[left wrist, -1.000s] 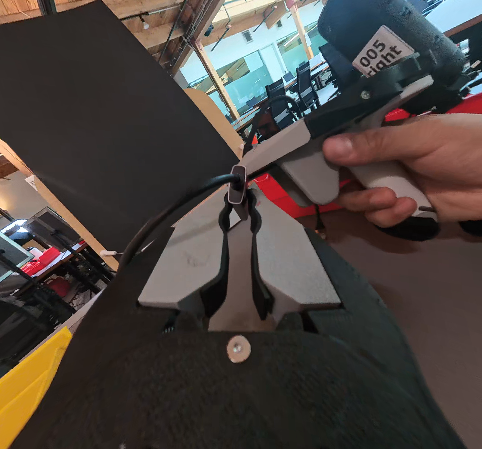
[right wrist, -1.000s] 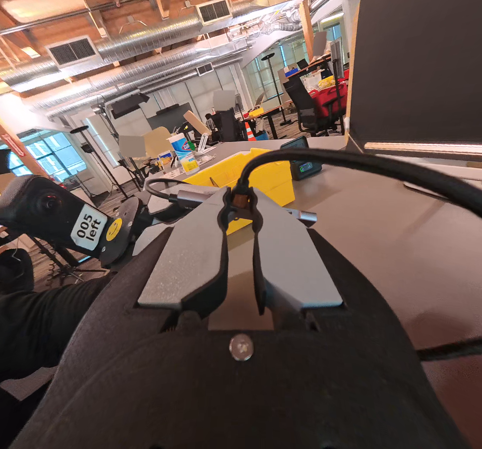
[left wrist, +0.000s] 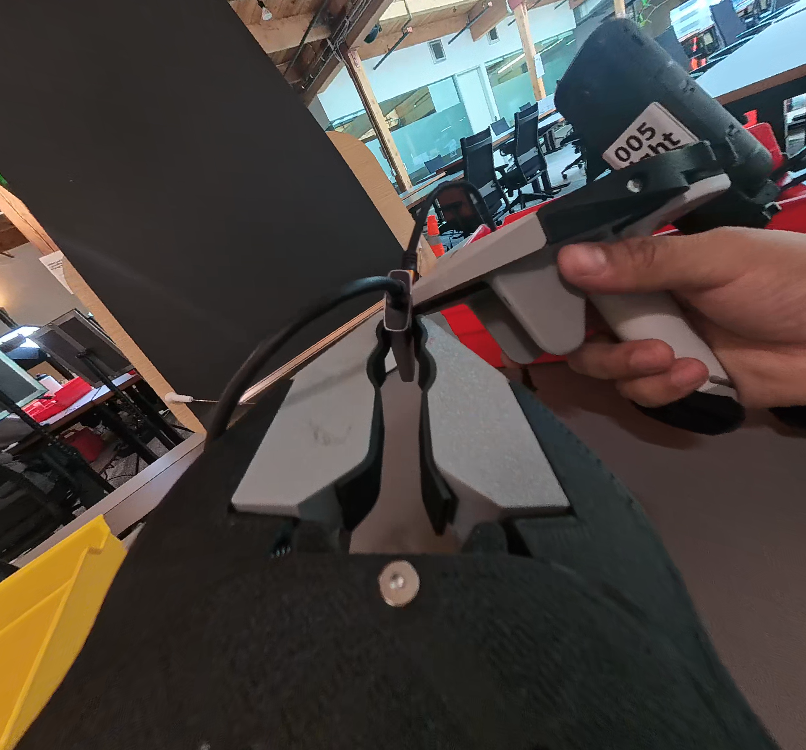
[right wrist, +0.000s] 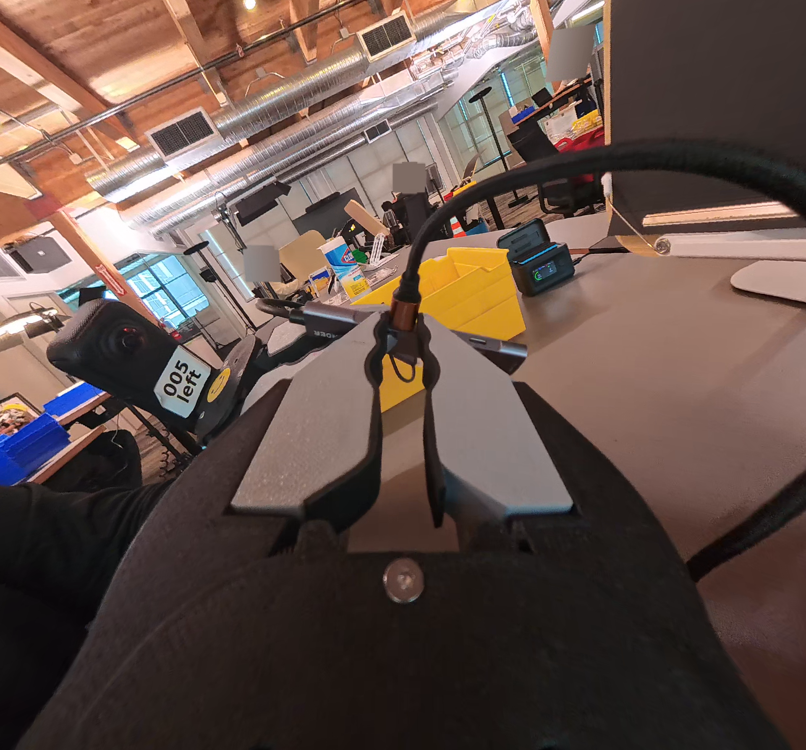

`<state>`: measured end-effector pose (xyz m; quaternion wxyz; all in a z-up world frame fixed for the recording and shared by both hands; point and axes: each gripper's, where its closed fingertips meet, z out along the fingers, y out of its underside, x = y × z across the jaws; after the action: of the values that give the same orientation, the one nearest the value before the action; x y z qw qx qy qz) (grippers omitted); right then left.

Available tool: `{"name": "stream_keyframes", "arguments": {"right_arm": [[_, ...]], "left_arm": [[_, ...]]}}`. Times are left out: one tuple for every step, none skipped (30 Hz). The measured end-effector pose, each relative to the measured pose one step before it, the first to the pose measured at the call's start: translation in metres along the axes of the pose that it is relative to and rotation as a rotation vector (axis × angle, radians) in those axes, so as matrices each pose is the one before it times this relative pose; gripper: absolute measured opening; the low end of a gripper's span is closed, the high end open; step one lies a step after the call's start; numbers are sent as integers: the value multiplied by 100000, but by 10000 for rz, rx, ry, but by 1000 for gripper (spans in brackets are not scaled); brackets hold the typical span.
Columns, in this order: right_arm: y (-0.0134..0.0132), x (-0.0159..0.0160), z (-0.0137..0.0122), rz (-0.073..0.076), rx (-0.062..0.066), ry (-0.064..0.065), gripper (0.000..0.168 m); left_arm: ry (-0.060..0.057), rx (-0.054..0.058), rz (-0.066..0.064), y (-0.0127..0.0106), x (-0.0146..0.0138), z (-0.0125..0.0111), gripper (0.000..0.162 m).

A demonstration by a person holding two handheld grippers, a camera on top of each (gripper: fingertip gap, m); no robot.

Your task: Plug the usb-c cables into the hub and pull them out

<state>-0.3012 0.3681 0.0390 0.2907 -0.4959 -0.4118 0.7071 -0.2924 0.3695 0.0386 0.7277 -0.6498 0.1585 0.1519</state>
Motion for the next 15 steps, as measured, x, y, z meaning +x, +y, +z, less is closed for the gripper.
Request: {"name": "stream_keyframes", "arguments": {"right_arm": [[-5,48,13,14,21,-4,10],[11,42,-10,-24,13,1,10],[25,41,-2,-35,-11,23,10],[28,47,-13,-50,-23,35,10],[28,34,-8,-56,-19,29,10],[13,24,-4,-27,-12,13,9],[36,49,8,0,-14,7,9],[85,129,22,6,-30,33,9],[126,184,21,13,-51,59,9],[191,179,39,5,-91,37,9],[312,122,87,12,-169,-5,9],[216,103,95,52,-96,-8,10],[39,63,43,75,18,-38,10],[84,57,42,65,-51,-31,10],[66,32,28,35,-53,-44,10]], "left_arm": [[4,-7,-18,21,45,14,8],[-15,-18,16,40,17,35,8],[-19,-23,16,37,8,23,8],[-14,-28,6,52,4,19,8],[-4,-17,-18,44,-6,16,8],[-2,-7,-40,25,-2,24,8],[-15,-3,-45,52,-12,24,8],[-35,-30,-31,113,-18,52,9],[-50,-69,-13,181,-47,73,9],[-26,-84,-23,209,-12,113,10],[4,-97,-30,203,13,107,10],[-31,-92,-13,138,-62,25,10],[8,-44,41,100,-23,7,10],[60,-48,41,95,24,-5,10],[136,-99,4,100,38,-5,9]]}}
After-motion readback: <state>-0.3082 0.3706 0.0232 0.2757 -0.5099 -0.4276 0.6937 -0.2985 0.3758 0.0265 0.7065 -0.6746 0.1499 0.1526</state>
